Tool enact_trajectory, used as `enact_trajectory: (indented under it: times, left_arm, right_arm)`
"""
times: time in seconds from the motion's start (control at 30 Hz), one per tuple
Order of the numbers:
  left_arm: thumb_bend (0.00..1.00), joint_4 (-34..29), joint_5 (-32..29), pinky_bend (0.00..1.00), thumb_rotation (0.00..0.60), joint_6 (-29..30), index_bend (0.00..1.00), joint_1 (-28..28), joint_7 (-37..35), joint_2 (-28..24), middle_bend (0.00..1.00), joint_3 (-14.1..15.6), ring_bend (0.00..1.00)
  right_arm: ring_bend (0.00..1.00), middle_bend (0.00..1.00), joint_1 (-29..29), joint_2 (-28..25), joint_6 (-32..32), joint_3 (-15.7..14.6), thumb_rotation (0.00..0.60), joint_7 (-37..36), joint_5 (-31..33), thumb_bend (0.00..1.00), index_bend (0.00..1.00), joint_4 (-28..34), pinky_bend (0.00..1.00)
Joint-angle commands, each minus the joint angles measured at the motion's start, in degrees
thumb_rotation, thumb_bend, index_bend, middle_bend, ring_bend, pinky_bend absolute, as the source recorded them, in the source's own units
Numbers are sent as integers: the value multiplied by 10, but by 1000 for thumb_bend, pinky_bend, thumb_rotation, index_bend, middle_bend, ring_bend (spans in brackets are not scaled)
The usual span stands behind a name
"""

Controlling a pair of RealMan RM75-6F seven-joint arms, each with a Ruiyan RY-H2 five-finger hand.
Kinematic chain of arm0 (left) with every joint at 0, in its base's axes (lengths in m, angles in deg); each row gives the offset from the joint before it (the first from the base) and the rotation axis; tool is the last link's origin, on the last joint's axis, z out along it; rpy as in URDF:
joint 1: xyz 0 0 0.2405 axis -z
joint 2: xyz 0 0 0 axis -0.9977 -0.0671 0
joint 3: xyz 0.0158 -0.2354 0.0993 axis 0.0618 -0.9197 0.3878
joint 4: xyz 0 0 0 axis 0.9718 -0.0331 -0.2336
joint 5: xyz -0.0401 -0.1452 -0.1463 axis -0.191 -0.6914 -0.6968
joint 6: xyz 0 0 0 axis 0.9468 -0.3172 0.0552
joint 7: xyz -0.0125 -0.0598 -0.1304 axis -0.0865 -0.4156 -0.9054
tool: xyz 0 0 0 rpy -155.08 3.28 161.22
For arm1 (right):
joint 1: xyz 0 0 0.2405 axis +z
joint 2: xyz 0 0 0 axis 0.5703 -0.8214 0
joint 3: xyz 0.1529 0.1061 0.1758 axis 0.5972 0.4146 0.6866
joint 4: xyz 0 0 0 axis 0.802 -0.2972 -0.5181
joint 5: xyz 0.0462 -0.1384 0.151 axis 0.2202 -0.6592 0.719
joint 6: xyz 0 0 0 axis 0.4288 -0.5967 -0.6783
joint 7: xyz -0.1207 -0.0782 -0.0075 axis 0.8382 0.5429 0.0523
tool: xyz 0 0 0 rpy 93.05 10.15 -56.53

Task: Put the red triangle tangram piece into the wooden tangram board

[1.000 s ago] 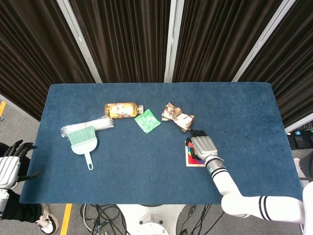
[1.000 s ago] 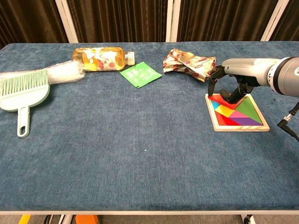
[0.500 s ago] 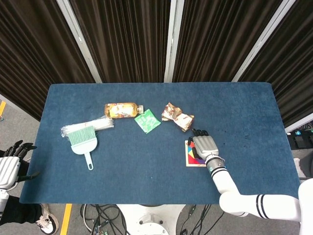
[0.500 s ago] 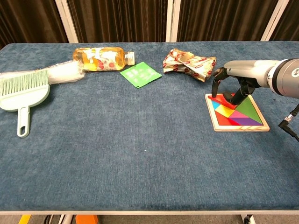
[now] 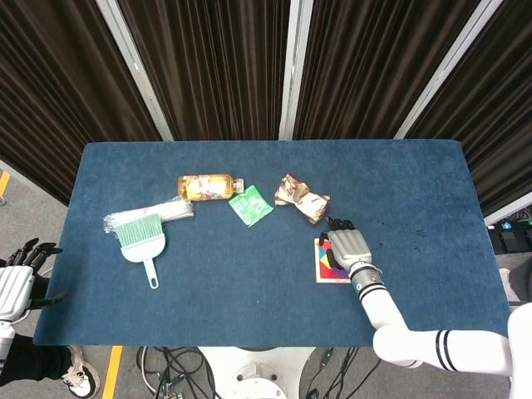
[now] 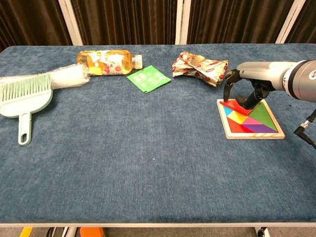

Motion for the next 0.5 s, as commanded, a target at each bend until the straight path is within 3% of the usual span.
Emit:
enact_trajectory:
  times: [0.03,0.5]
  left_arm:
    - [30,0,0,171,600,1,249,0,-1,0,170,0,68]
    - [30,5,-1,171,600,0,249,-2,-6,0,170,0,68]
  right_arm:
    - [0,0,0,1,3,-1,600,-3,-4,565,372,1,0]
    - [0,0,9,13,2,-7,600,10,13,557,372,-13,0]
